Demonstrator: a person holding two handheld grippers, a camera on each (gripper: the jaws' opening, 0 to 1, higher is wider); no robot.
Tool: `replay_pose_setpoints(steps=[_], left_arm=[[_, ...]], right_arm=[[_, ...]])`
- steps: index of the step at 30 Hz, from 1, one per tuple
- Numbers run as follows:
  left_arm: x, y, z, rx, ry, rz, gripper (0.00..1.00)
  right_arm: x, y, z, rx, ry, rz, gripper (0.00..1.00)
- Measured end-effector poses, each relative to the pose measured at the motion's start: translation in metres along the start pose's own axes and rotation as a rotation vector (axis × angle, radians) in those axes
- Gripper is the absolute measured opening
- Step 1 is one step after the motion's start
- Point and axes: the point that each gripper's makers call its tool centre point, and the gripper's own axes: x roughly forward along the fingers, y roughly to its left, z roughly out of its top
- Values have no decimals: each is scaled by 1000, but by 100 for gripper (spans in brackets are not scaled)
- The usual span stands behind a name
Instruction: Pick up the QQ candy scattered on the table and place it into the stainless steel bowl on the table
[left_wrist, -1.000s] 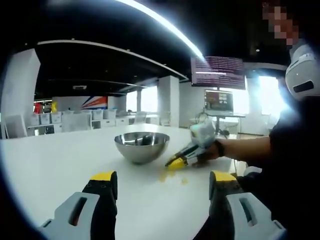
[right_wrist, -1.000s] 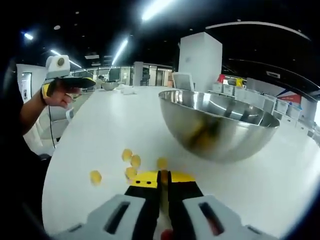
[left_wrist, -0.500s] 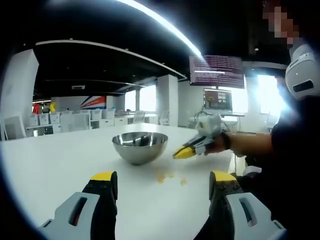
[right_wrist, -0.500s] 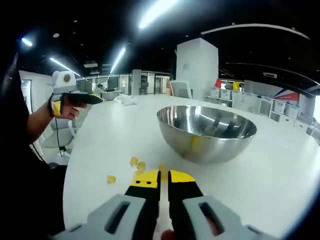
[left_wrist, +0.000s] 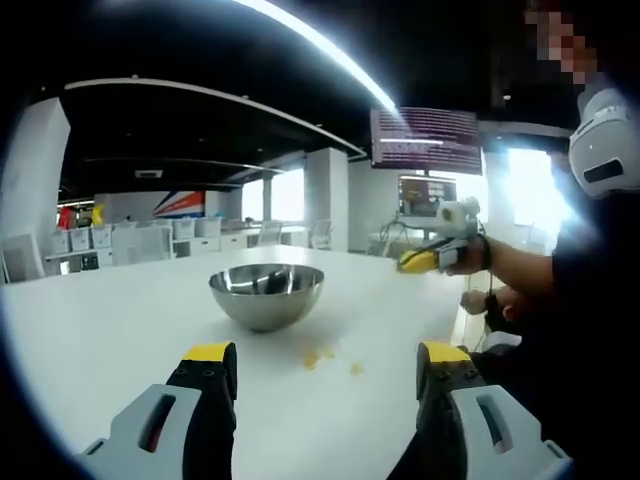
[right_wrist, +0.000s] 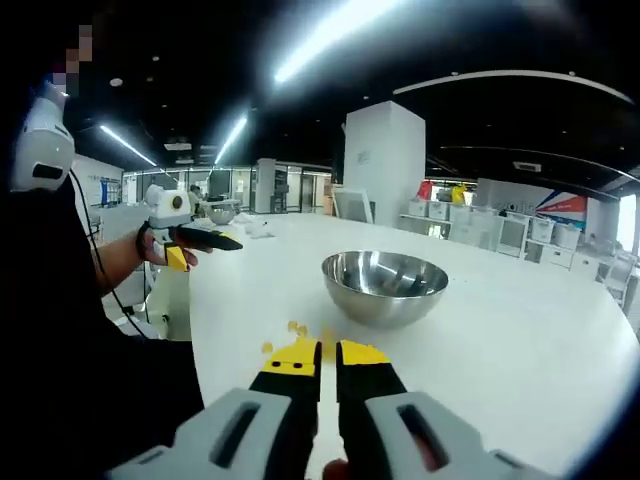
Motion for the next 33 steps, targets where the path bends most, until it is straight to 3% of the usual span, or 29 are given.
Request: replay_pose_setpoints(steps=[8,18,25,33], left_arm=[[1,-2,0,0,-4,-7,74],[0,-2,-1,-4,-9,-12,74],[-1,-2,-3,-6,-7,-12,74],[-3,0,-5,-12,-11,-8,74]], right_arm=[[-7,-10,-9,15,6,-29,8],[2,-21,6,22,-6,-31,8],[16,-32,17,-69,84,-3,8],[46,-47,27,-146,197,48,8]])
